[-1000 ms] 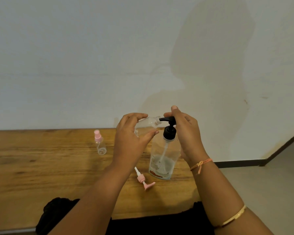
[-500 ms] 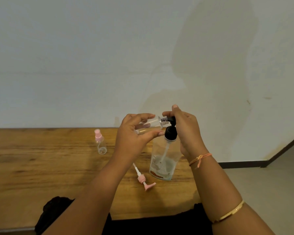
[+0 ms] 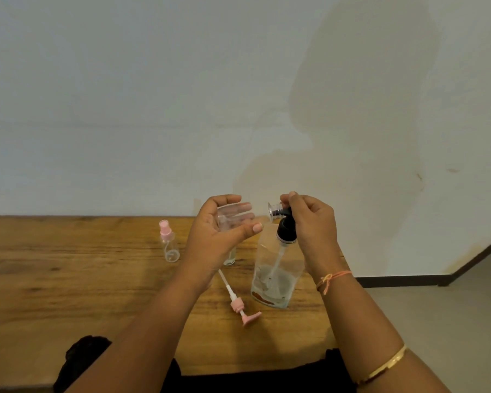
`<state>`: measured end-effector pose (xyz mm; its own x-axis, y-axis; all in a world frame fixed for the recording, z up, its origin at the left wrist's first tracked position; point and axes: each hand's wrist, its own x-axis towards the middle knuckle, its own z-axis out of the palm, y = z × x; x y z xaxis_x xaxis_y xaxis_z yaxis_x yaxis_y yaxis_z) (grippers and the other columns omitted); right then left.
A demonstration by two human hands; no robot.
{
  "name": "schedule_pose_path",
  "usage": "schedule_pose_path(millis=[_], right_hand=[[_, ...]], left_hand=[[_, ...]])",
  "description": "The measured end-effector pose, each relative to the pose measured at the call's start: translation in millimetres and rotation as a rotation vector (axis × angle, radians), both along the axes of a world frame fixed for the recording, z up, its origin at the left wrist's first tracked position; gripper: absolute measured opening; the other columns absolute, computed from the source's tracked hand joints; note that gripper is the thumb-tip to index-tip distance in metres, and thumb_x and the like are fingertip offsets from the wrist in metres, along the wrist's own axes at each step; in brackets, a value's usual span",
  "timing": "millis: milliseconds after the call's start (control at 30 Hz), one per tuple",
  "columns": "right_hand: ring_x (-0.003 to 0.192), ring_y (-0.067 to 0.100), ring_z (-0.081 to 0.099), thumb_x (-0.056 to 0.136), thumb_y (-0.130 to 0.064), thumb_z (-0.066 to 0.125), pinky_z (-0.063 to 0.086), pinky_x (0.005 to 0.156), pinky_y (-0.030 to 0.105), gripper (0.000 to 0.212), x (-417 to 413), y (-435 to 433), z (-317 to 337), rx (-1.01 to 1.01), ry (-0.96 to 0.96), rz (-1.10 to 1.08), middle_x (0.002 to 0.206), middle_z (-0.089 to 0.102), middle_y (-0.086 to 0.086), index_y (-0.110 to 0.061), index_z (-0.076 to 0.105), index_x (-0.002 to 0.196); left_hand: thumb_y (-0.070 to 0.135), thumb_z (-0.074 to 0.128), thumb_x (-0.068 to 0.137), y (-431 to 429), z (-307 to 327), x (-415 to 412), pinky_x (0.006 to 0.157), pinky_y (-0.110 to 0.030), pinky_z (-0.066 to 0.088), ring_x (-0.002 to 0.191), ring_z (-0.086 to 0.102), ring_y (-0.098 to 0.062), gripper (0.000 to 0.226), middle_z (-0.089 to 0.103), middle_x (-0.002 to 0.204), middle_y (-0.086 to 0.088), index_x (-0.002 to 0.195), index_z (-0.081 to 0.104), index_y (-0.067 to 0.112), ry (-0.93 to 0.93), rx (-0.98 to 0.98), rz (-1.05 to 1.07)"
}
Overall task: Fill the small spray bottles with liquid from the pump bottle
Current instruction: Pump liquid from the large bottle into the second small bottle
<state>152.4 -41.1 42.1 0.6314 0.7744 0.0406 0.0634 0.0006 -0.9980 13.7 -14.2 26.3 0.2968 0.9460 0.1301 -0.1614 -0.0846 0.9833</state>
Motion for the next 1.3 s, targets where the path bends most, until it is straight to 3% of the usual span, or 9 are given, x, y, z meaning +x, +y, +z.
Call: schedule_pose_path(millis=[133,333,500,567,733,933,1100,1233,1300], right_hand=[[0.08,0.011,0.061,0.097,-0.036,0.043,0.047,0.068,0.022,0.037,-4,-3,6,-0.056,-0.024,0.081,0.084,0.069,-0.004,-0.017,0.071,0.082],[0.085,0.012,0.059,0.093,-0.048,0.046,0.043,0.071,0.022,0.036,2,-16,9,-0.107,0.018,0.166,0.087,0.067,-0.002,-0.026,0.069,0.075],[0.1,0.012,0.059,0.092,-0.049,0.047,0.041,0.09,0.034,0.035,5,-23,2,-0.163,0.137,0.267,0.103,0.069,-0.002,-0.023,0.07,0.096],[0.092,0.005,0.056,0.09,-0.05,0.047,0.04,0.085,0.034,0.038,3,-22,1,-0.175,0.125,0.279,0.1,0.066,-0.007,-0.022,0.068,0.105],[0.079,0.005,0.054,0.093,-0.04,0.049,0.043,0.068,0.025,0.022,0,-21,1,-0.151,0.134,0.243,0.086,0.061,-0.008,-0.026,0.064,0.088],[0.095,0.018,0.063,0.09,-0.053,0.047,0.047,0.086,0.035,0.041,-4,-22,-1,-0.174,0.132,0.247,0.1,0.071,0.006,-0.019,0.069,0.098],[0.095,0.01,0.043,0.087,-0.057,0.046,0.032,0.089,0.032,0.026,7,-25,2,-0.211,0.161,0.321,0.089,0.052,-0.015,-0.033,0.053,0.094],[0.113,0.023,0.056,0.063,-0.075,0.061,0.036,0.104,0.051,0.072,2,-27,1,-0.225,0.239,0.363,0.111,0.068,-0.002,-0.026,0.064,0.115],[0.112,0.027,0.058,0.067,-0.073,0.06,0.038,0.103,0.057,0.067,1,-27,-1,-0.221,0.23,0.335,0.112,0.069,0.002,-0.025,0.066,0.113]], left_hand=[[0.011,0.075,0.064,-2,1,2,0.068,-0.014,0.053,0.082,0.068,-0.001,0.04,0.067,0.099,0.008,0.1,0.059,0.018,0.008,0.024,-0.019],[0.017,0.074,0.063,-3,1,1,0.078,-0.024,0.054,0.084,0.069,-0.006,0.041,0.066,0.105,0.004,0.1,0.056,0.019,0.008,0.034,-0.001],[0.009,0.074,0.072,-3,0,2,0.073,-0.018,0.053,0.084,0.068,-0.002,0.037,0.063,0.106,0.006,0.097,0.056,0.029,0.04,0.081,-0.021],[0.007,0.073,0.073,-3,-2,2,0.073,-0.018,0.054,0.086,0.068,-0.004,0.035,0.062,0.106,0.007,0.096,0.057,0.029,0.051,0.078,-0.038],[0.007,0.073,0.074,-2,-4,2,0.075,-0.021,0.055,0.086,0.069,-0.008,0.033,0.062,0.107,0.007,0.095,0.058,0.026,0.075,0.053,-0.052],[0.007,0.074,0.073,-2,-1,3,0.076,-0.022,0.055,0.085,0.069,-0.006,0.033,0.062,0.105,0.01,0.095,0.057,0.027,0.07,0.088,-0.036],[0.007,0.073,0.073,-1,-1,2,0.077,-0.022,0.055,0.086,0.069,-0.008,0.033,0.062,0.106,0.01,0.095,0.055,0.025,0.084,0.1,-0.035],[0.005,0.073,0.074,0,-3,3,0.075,-0.023,0.056,0.086,0.069,-0.009,0.033,0.061,0.107,0.009,0.096,0.054,0.02,0.091,0.094,-0.046],[0.006,0.074,0.073,-1,-4,4,0.07,-0.017,0.055,0.083,0.069,-0.004,0.033,0.061,0.106,0.011,0.095,0.054,0.021,0.109,0.098,-0.041]])
